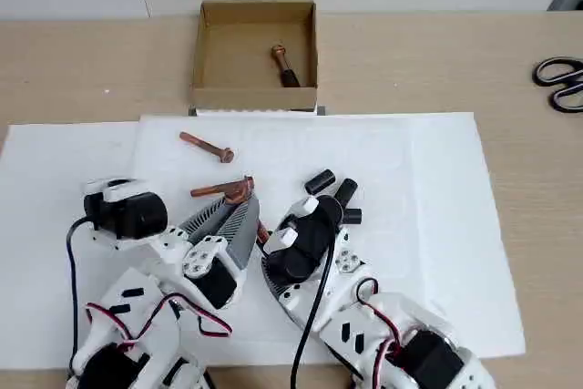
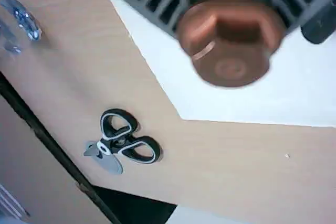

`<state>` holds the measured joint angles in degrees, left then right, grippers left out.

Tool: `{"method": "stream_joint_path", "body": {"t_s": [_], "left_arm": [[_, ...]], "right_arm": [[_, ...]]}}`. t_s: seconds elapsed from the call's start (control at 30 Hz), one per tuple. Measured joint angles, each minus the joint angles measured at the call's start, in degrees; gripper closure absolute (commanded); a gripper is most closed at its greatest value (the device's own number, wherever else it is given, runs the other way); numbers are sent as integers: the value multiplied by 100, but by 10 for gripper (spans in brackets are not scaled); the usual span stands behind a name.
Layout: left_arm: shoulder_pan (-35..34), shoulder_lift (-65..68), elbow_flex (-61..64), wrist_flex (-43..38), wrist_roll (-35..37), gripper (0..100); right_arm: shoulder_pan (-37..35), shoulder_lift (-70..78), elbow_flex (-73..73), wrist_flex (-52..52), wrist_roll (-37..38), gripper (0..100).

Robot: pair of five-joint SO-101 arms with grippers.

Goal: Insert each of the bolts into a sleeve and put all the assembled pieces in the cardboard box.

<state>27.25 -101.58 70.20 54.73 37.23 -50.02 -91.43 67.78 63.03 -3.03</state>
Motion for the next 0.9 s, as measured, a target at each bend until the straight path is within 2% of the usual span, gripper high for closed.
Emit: {"method": "stream_joint_path", "body": {"t_s": [0.23, 0.37, 0.7, 0.9], "left_arm": [[273, 0, 0, 237, -9, 995], [316, -9, 0, 246, -290, 995], [360, -18, -79, 914, -809, 995], [844, -26, -114, 932, -993, 995]], "right_arm": [[-18, 0, -167, 0, 0, 995], [88, 9, -220, 0, 0, 995], [237, 26, -264, -246, 695, 995], [281, 26, -255, -387, 835, 995]]}}
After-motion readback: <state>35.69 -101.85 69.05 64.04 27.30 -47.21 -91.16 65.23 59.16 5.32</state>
